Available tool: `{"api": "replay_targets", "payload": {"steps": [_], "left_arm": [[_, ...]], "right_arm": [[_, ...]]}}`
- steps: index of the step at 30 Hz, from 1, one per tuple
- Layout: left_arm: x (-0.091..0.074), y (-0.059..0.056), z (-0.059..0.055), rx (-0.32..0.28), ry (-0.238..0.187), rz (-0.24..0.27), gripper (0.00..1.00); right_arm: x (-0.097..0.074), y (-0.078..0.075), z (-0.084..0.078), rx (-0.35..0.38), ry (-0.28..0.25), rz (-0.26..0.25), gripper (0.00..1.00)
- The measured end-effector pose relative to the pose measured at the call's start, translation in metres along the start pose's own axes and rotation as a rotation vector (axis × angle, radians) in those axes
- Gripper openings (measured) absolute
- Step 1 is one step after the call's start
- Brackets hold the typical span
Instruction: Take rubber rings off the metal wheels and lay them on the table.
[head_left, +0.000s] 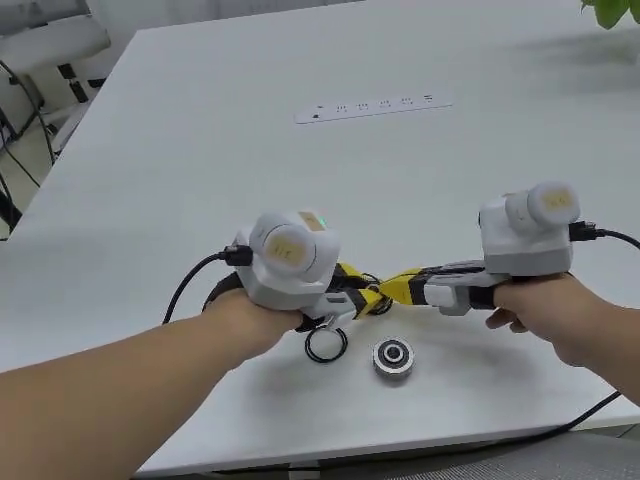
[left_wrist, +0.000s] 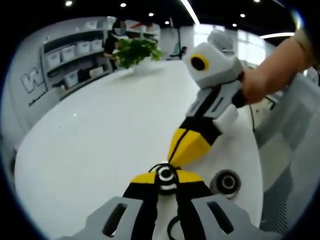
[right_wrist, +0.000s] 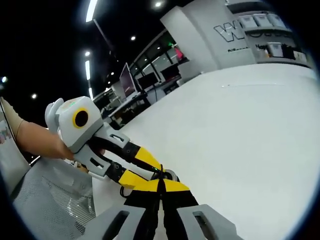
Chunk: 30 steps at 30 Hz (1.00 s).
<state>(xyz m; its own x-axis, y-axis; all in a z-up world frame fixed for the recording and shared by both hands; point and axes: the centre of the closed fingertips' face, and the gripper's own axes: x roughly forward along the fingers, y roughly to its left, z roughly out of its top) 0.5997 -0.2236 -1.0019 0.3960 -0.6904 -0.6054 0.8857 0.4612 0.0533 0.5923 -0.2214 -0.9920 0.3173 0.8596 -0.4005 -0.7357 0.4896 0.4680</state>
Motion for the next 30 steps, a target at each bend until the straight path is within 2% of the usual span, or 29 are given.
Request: {"api": "replay_targets", "payload": {"steps": [6,9,16,22,30], "left_arm": [[0.0,-0.001,0.0,0.021,0.014,-0.014,0.14],[-0.001,-0.001,0.002,0.002,0.003,-0.022,0.17],[-0.01,-0.006,0.01,0.008,-0.027,-0.048,0.21],[-0.026,-0.005,0.012,0.018,-0.041,-0.055,0.24],[-0.052,-0.009,0.02,0.018,-0.084,-0.063,0.31]], "right_arm": [[-0.002,-0.002,0.001,-0.003,-0.002,-0.012,0.0],[-0.002,-0.001,0.002,-0.003,-0.005,-0.013,0.0],[-0.006,0.0,0.007,0.001,-0.018,-0.018,0.0],[-0.008,0.004,0.013,0.008,-0.036,-0.01,0.0],[-0.011,0.012,0.021,0.013,-0.054,0.0,0.0]]}}
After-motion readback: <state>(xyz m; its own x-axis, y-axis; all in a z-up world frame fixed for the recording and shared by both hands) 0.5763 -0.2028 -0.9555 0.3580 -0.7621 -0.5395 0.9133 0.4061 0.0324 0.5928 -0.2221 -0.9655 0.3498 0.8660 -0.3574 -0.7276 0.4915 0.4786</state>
